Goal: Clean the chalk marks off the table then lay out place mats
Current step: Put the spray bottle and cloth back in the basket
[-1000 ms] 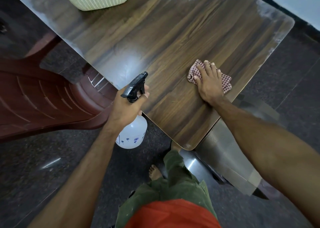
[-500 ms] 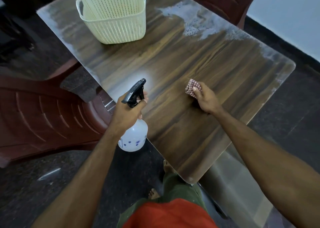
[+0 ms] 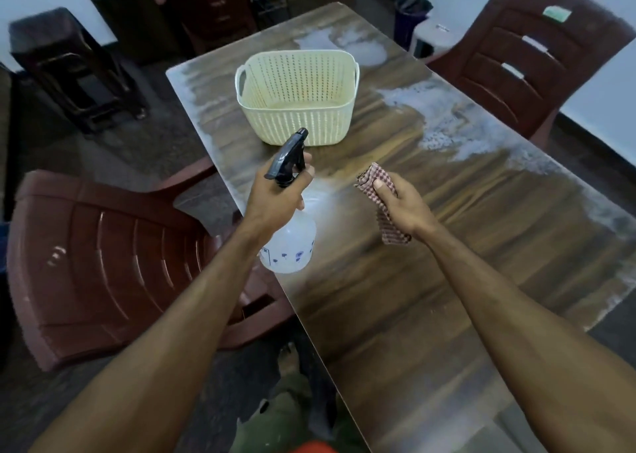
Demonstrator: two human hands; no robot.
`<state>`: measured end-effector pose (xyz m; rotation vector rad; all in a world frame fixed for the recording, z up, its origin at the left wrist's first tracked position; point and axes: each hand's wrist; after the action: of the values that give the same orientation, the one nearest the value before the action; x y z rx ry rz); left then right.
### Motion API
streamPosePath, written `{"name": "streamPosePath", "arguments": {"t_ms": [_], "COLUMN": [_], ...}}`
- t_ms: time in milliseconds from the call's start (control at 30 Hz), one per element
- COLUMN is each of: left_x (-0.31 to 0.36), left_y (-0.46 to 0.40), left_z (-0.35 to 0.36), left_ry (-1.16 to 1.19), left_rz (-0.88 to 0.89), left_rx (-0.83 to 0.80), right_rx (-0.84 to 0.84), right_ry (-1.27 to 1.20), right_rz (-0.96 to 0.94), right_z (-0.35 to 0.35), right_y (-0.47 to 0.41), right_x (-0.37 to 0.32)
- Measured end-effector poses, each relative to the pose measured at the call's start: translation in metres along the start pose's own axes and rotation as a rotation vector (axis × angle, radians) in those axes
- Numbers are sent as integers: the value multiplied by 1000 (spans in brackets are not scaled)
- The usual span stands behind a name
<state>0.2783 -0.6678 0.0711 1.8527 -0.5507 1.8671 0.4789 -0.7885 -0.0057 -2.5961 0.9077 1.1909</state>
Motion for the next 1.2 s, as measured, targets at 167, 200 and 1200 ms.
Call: {"name": "streamPosePath", "arguments": {"t_ms": [167,200,1200], "left_x": [17,21,-67], "left_y": [-68,-83,-380], "left_z": [-15,-20,-43], "left_ry": [57,68,88], "left_rz": [57,61,3], "left_rx": [17,23,119], "right_rx": [11,11,-30], "right_ry": [-28,-28,609], "right_rz": [-1,3,-47], "right_z": [0,-1,74], "right_y": [-55,-67,-360], "right_x": [-37,-45,-90]}}
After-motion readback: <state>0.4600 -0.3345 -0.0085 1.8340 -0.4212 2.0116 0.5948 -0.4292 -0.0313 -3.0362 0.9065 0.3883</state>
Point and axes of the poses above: each hand's wrist, its own y-axis away from the middle knuckle, its own z-axis out of the palm, x = y × z, and after that the axes turned 13 degrees about y, right-handed
